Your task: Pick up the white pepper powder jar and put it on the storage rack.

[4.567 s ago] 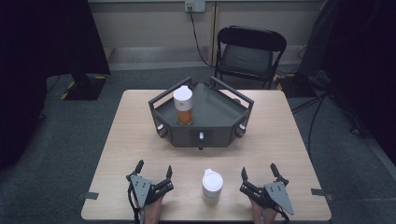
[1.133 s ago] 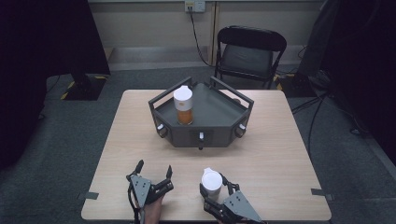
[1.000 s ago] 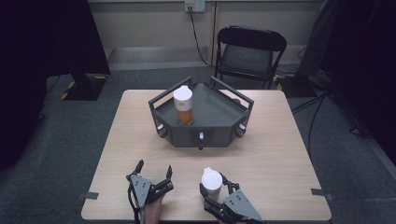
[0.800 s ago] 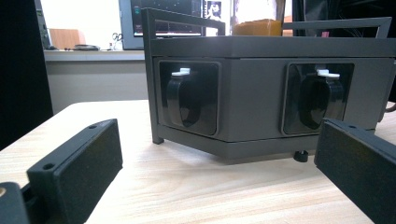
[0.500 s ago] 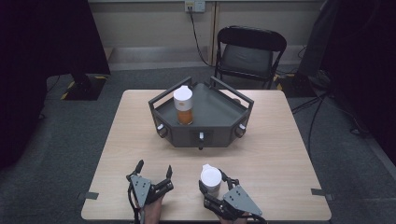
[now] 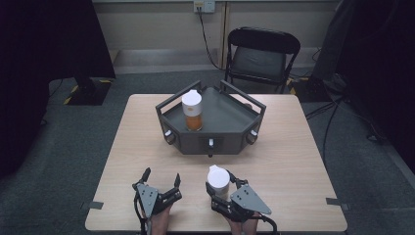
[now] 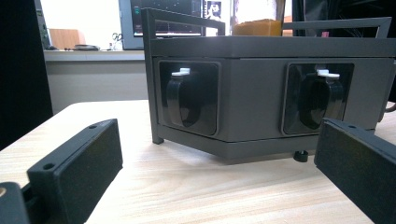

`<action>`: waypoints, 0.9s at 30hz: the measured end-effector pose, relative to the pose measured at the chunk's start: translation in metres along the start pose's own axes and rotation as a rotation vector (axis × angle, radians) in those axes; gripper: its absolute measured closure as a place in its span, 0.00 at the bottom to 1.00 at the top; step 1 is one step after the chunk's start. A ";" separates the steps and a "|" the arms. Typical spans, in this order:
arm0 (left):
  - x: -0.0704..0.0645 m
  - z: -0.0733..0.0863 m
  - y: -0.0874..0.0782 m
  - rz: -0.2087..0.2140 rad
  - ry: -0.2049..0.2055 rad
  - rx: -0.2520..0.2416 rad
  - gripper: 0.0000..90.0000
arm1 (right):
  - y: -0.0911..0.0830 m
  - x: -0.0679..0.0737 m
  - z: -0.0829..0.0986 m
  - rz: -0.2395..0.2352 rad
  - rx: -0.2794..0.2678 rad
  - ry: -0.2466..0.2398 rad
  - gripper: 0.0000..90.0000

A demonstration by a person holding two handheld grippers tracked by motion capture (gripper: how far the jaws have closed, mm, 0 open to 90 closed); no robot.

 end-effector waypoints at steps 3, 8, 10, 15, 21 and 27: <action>0.000 0.000 0.000 0.000 0.000 0.000 0.00 | 0.002 -0.001 -0.005 -0.001 0.003 0.002 0.34; 0.000 0.000 0.000 0.000 0.000 0.000 0.00 | 0.005 -0.001 -0.015 -0.008 0.001 -0.010 0.34; 0.000 0.000 0.000 0.001 0.000 0.000 0.00 | 0.005 -0.002 -0.019 -0.009 -0.001 -0.012 0.34; 0.000 0.000 0.000 0.001 0.000 0.000 0.00 | 0.008 -0.001 -0.027 -0.009 -0.013 -0.009 0.34; 0.000 0.000 0.000 0.002 0.000 0.000 0.00 | 0.010 0.002 -0.037 -0.016 -0.025 -0.018 0.34; 0.000 0.000 0.000 0.002 0.000 0.000 0.00 | 0.015 0.005 -0.051 -0.015 -0.048 -0.038 0.34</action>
Point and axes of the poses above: each handheld gripper's, and its own axes: y roughly forward along the jaws, z roughly out of its underside, x roughly to its left, the point moved 5 cm from there along y, roughly forward along the jaws, and after that the axes turned 15 degrees about y, right-handed, at the moved point
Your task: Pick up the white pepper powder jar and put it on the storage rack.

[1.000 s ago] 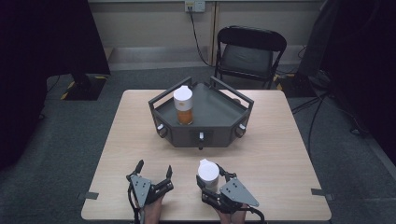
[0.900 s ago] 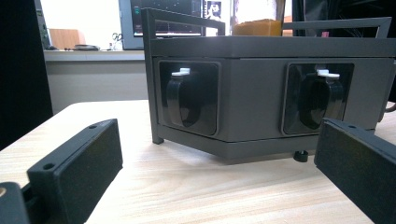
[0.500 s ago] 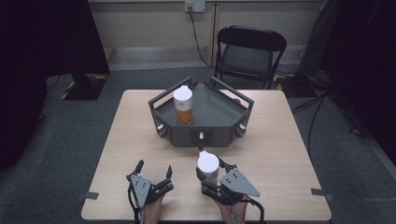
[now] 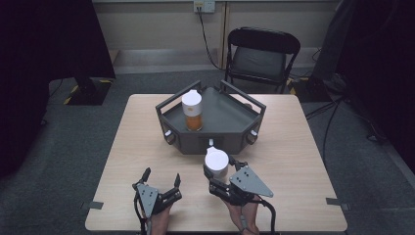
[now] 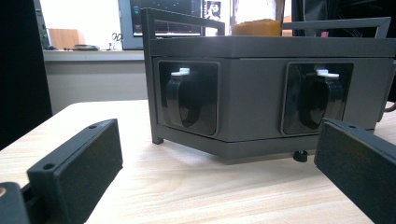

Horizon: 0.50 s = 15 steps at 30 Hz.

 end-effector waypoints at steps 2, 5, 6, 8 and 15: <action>0.000 0.000 0.000 0.000 0.000 0.000 0.00 | 0.003 -0.001 -0.004 -0.004 -0.002 -0.005 0.34; 0.000 0.000 0.000 0.000 0.000 0.000 0.00 | 0.007 -0.005 -0.009 -0.015 -0.001 0.004 0.34; 0.000 0.000 0.000 0.000 0.000 0.000 0.00 | 0.009 -0.005 -0.010 -0.009 -0.002 0.001 0.34; 0.000 0.000 0.000 0.000 0.000 0.000 0.00 | 0.012 -0.006 -0.014 0.000 -0.005 0.001 0.34; 0.000 0.000 0.000 0.000 0.000 0.000 0.00 | 0.024 -0.014 -0.026 0.019 -0.022 0.011 0.34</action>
Point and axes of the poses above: each handheld gripper's, and its own axes: y roughly forward along the jaws, z roughly out of its underside, x roughly to its left, the point moved 5 cm from there along y, roughly forward along the jaws, and after that the axes turned 15 degrees about y, right-handed, at the moved point
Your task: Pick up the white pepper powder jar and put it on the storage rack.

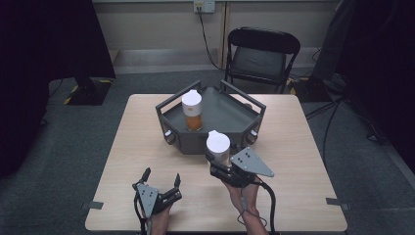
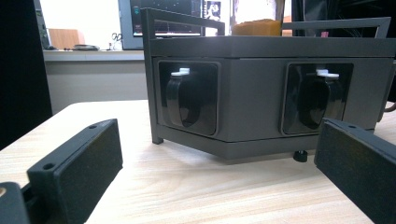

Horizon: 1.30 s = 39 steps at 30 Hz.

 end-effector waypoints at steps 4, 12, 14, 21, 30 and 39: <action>0.000 0.000 0.000 0.000 0.000 0.000 0.00 | 0.008 -0.004 -0.007 0.010 -0.007 0.007 0.34; 0.000 0.000 0.000 0.001 -0.001 -0.001 0.00 | 0.027 -0.008 -0.019 0.070 -0.021 0.008 0.34; 0.000 0.000 0.000 0.001 -0.001 -0.001 0.00 | 0.031 -0.010 -0.021 0.077 -0.023 0.010 0.34; 0.000 0.000 0.000 0.001 -0.001 -0.002 0.00 | 0.045 -0.013 -0.028 0.115 -0.045 0.023 0.34; 0.000 0.000 0.000 0.002 0.000 -0.002 0.00 | 0.064 -0.017 -0.042 0.150 -0.049 0.022 0.34; 0.000 0.000 0.000 0.002 0.000 -0.002 0.00 | 0.081 -0.026 -0.047 0.169 -0.054 0.076 0.34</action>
Point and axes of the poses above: each handheld gripper's, and its own axes: y roughly forward along the jaws, z roughly out of its underside, x roughly to its left, the point moved 5 cm from there along y, roughly forward along the jaws, and after that the axes turned 15 degrees about y, right-handed, at the moved point
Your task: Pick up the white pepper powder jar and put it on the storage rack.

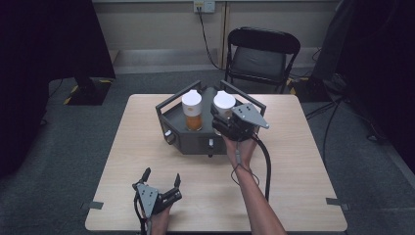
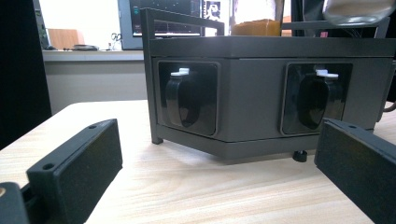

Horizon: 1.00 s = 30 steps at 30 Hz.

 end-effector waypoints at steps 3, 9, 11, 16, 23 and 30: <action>0.000 0.000 0.000 0.000 0.001 0.001 0.00 | 0.008 -0.001 0.002 0.012 0.002 0.007 0.34; 0.000 0.000 0.000 0.000 0.000 0.001 0.00 | 0.022 -0.001 0.006 0.043 0.000 -0.012 0.34; 0.000 0.000 0.000 0.000 0.000 0.001 0.00 | 0.027 -0.001 0.007 0.052 0.002 -0.021 0.34; 0.000 0.000 0.000 0.000 0.000 0.001 0.00 | 0.038 -0.003 0.012 0.075 0.007 -0.012 0.34; 0.000 0.000 0.000 0.000 0.000 0.001 0.00 | 0.044 -0.005 0.017 0.087 0.029 -0.016 0.34; 0.000 0.000 0.000 0.000 0.000 0.001 0.00 | 0.043 -0.008 0.019 0.077 0.035 -0.028 0.34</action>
Point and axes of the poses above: each handheld gripper's, and its own axes: y roughly forward along the jaws, z roughly out of its underside, x roughly to its left, the point moved 5 cm from there along y, roughly forward along the jaws, and after that the axes turned 15 degrees about y, right-handed, at the moved point
